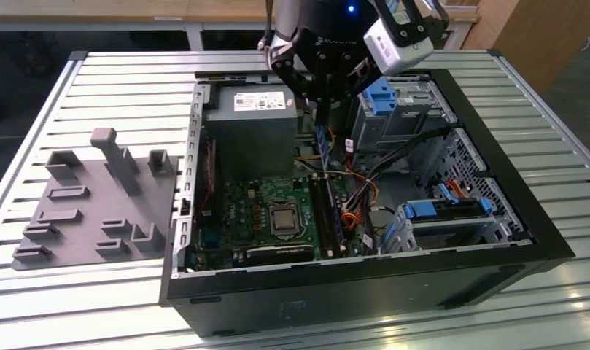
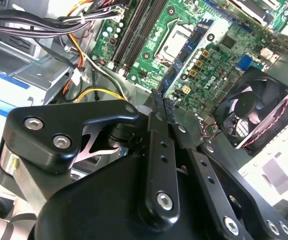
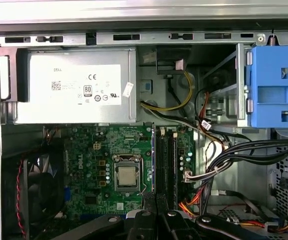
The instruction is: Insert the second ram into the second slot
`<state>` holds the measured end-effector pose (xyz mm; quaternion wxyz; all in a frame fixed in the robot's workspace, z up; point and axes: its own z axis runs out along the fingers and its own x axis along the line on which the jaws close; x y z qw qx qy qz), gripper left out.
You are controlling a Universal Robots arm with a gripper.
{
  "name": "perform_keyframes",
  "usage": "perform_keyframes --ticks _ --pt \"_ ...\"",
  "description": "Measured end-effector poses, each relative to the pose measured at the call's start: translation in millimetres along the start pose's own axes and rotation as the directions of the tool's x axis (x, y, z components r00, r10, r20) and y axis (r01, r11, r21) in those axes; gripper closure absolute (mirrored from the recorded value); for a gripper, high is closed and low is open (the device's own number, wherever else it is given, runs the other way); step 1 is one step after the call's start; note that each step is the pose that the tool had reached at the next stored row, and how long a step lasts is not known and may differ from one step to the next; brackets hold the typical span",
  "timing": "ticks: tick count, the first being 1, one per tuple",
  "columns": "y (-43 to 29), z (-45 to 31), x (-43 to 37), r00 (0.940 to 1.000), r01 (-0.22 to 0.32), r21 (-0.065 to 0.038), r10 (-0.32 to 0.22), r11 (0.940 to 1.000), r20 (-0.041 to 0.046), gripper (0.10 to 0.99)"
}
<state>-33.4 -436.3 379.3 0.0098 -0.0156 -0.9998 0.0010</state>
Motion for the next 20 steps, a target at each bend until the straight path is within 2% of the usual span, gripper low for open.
perform_keyframes --ticks 20 --pt "-0.1 5.9 -0.1 1.0000 0.000 0.004 0.000 1.0000 0.0001 0.969"
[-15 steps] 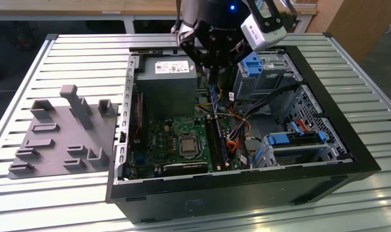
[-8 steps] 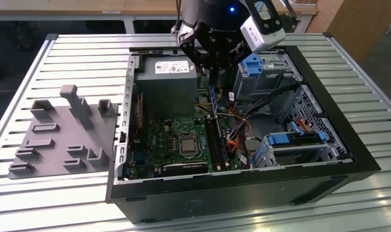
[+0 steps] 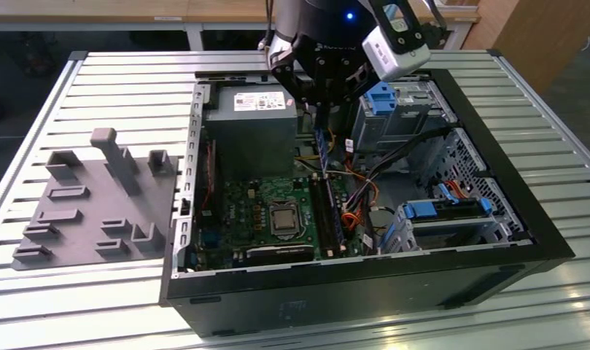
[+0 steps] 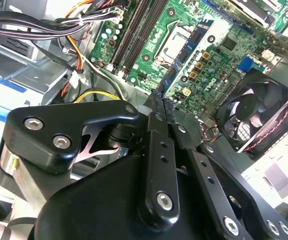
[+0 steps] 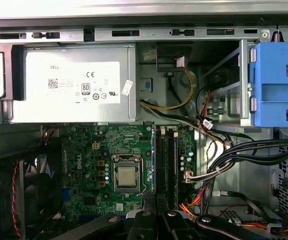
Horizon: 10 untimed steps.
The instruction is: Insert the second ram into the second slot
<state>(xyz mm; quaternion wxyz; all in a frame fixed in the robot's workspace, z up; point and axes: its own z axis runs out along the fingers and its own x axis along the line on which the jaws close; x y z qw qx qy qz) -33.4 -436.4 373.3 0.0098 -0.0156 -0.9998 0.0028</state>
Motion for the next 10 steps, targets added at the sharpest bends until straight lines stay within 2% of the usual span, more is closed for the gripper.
perform_keyframes --ticks 9,10 --pt "0.0 1.7 0.0 1.0000 0.000 0.000 0.000 1.0000 0.0000 0.969" --pt "0.0 4.1 -0.1 1.0000 0.000 0.000 0.000 1.0000 0.0000 0.969"
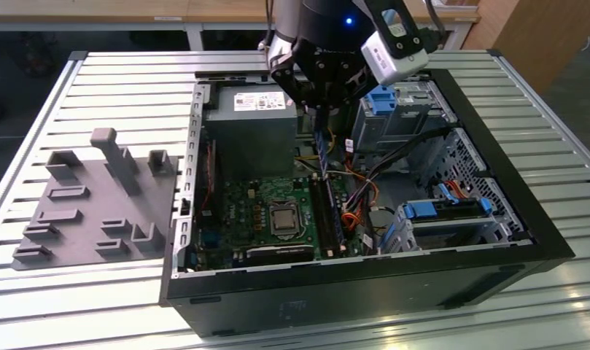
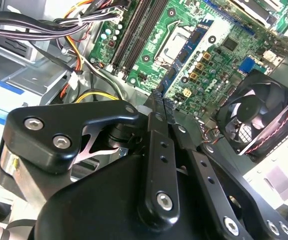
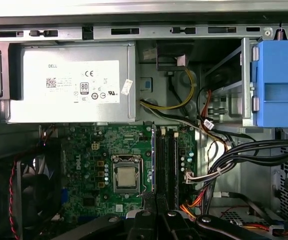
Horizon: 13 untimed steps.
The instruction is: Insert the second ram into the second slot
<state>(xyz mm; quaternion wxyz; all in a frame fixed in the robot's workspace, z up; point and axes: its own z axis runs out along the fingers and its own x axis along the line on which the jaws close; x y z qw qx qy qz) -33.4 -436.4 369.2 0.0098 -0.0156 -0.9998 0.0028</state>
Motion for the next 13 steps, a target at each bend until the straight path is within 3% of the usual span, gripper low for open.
perform_keyframes --ticks 1,13 --pt "-0.1 4.0 -0.1 1.0000 0.000 0.000 0.000 1.0000 0.0001 0.969" --pt "0.0 10.0 -0.2 1.0000 0.000 0.000 0.000 1.0000 0.0001 0.969"
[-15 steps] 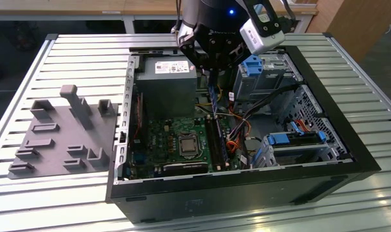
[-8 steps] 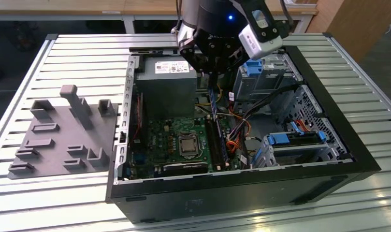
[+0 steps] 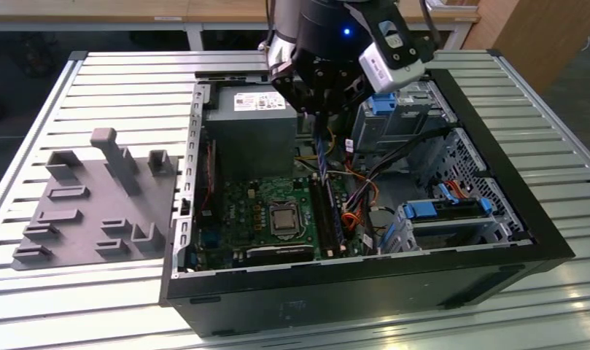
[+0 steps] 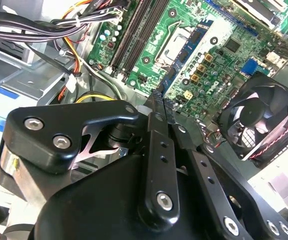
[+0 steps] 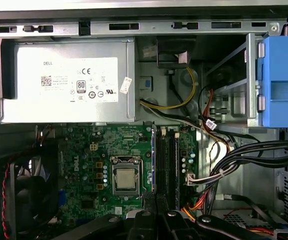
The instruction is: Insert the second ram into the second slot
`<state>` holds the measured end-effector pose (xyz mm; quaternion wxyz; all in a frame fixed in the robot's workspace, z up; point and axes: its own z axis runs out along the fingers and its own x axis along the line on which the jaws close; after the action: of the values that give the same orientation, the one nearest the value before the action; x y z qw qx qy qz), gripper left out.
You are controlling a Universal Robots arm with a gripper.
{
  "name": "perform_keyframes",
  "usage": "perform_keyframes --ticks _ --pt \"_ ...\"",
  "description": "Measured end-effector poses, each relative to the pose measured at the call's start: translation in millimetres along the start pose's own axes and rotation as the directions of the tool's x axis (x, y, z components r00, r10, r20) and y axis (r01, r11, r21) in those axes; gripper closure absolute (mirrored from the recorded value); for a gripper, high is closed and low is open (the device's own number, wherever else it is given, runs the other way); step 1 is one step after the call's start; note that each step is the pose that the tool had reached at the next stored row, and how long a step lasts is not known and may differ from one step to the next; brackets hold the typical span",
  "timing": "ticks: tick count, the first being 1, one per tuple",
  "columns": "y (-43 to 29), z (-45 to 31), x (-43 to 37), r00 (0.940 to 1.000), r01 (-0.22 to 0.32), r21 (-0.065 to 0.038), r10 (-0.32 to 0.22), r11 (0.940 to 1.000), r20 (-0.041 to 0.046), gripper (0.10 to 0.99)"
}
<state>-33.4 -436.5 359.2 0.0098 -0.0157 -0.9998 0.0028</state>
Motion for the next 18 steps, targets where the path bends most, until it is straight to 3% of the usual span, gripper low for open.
perform_keyframes --ticks 8,18 --pt "0.0 8.0 -0.2 1.0000 0.000 0.000 0.000 1.0000 -0.0001 0.969" --pt "-0.1 12.6 -0.2 1.0000 0.000 0.000 0.000 1.0000 -0.0001 0.969"
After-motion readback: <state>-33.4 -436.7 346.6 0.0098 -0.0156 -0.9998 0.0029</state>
